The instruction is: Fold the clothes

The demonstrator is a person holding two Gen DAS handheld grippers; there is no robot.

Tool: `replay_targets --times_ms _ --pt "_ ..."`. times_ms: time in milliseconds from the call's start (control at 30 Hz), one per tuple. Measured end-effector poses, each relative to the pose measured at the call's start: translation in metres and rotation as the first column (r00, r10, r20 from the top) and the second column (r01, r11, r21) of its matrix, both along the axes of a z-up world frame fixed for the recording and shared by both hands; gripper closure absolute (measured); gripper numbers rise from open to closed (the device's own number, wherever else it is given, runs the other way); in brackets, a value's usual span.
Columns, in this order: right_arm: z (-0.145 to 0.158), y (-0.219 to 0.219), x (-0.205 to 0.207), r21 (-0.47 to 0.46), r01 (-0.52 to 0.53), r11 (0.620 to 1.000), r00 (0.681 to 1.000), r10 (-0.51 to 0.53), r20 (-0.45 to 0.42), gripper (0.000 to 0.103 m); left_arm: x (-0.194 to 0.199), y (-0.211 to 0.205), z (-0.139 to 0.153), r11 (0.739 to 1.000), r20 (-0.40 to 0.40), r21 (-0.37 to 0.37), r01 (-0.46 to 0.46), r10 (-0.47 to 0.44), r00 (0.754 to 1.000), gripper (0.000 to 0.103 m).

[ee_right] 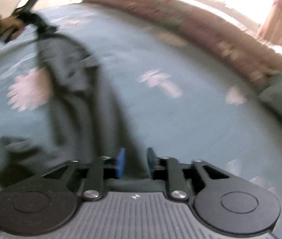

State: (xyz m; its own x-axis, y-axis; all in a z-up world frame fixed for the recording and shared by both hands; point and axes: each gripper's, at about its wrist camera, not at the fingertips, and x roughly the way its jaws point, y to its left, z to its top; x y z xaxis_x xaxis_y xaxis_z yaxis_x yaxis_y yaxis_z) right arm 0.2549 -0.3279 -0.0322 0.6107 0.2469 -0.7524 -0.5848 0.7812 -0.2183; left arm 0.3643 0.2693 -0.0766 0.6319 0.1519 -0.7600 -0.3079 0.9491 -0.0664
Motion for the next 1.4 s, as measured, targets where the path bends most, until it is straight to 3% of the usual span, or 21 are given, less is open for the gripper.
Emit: replay_targets --times_ms 33,100,333,500,567,633,700,833,1033,1233,1400 --pt "0.002 -0.007 0.009 -0.015 0.01 1.0 1.0 -0.01 0.008 0.056 0.001 0.001 -0.002 1.0 -0.005 -0.007 -0.005 0.005 1.0 0.099" --pt "-0.002 -0.017 0.025 -0.07 -0.007 0.998 1.0 0.006 -0.012 0.055 0.001 0.001 -0.005 1.0 -0.006 -0.013 -0.013 0.013 1.0 0.099" --pt "-0.028 -0.017 0.05 -0.195 -0.168 0.966 0.973 0.13 -0.193 0.055 0.0 0.004 -0.007 0.999 -0.002 -0.034 -0.022 0.022 1.0 0.098" --pt "-0.043 -0.02 0.05 -0.197 -0.195 0.961 0.957 0.142 -0.255 0.057 -0.003 0.01 -0.01 0.997 0.007 -0.065 -0.046 0.046 0.999 0.094" --pt "-0.042 -0.024 0.047 -0.174 -0.175 0.969 0.952 0.121 -0.281 0.079 -0.002 0.011 -0.01 0.997 0.007 -0.066 -0.046 0.047 0.999 0.094" --pt "-0.042 -0.022 0.036 -0.184 -0.187 0.965 0.953 0.132 -0.273 0.093 -0.002 0.01 -0.01 0.997 0.006 -0.064 -0.046 0.047 0.999 0.094" --pt "-0.041 -0.019 0.026 -0.202 -0.181 0.962 0.964 0.134 -0.229 0.094 -0.001 0.007 -0.007 0.998 0.009 -0.049 -0.044 0.045 0.999 0.099" --pt "-0.017 -0.039 0.041 -0.168 -0.005 0.986 0.995 -0.012 -0.096 0.095 0.003 0.003 0.011 0.999 0.065 -0.012 -0.037 0.038 0.997 0.101" --pt "0.019 -0.068 0.069 -0.076 0.179 0.981 0.983 -0.176 0.044 0.095 0.025 -0.001 0.063 1.0 0.214 0.016 -0.002 -0.002 0.977 0.101" --pt "-0.01 -0.073 0.098 -0.11 0.293 0.95 0.956 -0.288 0.057 0.094 0.052 -0.024 0.088 0.996 0.286 0.083 0.034 -0.056 0.956 0.101" --pt "-0.034 -0.065 0.1 -0.137 0.32 0.937 0.947 -0.317 0.048 0.091 0.072 -0.032 0.071 0.995 0.251 0.101 0.014 -0.039 0.967 0.101"
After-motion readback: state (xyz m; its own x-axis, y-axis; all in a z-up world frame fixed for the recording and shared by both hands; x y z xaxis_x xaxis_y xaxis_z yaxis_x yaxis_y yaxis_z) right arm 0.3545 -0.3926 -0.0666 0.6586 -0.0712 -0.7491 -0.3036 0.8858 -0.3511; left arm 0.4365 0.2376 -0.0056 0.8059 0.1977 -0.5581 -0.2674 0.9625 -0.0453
